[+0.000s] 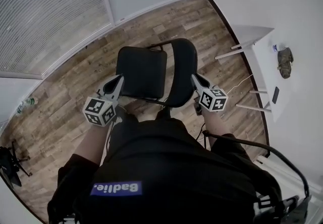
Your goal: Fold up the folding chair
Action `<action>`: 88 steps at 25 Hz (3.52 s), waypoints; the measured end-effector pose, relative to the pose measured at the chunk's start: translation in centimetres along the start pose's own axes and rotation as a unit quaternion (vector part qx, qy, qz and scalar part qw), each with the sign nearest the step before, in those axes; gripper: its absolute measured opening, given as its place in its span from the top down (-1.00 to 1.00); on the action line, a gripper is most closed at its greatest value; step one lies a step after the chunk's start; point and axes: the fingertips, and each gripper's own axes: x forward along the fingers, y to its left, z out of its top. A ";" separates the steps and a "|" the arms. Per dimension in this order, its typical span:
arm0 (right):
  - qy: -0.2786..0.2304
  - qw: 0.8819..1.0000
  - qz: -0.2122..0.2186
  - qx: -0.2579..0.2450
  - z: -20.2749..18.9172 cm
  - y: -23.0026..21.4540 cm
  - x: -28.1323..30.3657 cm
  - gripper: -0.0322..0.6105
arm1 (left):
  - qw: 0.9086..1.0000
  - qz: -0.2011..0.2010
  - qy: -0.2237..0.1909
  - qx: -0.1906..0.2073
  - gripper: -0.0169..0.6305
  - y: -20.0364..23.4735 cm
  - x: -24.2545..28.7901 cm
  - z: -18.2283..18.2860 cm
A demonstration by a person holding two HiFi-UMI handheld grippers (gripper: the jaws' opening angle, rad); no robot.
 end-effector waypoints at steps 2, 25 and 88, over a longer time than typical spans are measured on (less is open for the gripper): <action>0.014 1.000 -0.010 -0.005 -0.5 -0.8 0.6 0.70 | 1.000 0.004 0.004 -0.007 0.93 1.0 0.2 -0.8; 0.138 0.988 -0.066 0.015 -6.9 -8.3 6.4 0.35 | 0.991 0.070 0.082 -0.083 0.92 11.1 3.5 -14.0; 0.277 0.958 -0.040 0.069 -15.0 -9.3 14.5 0.45 | 0.848 -0.220 0.332 -0.348 0.06 33.0 21.3 -48.1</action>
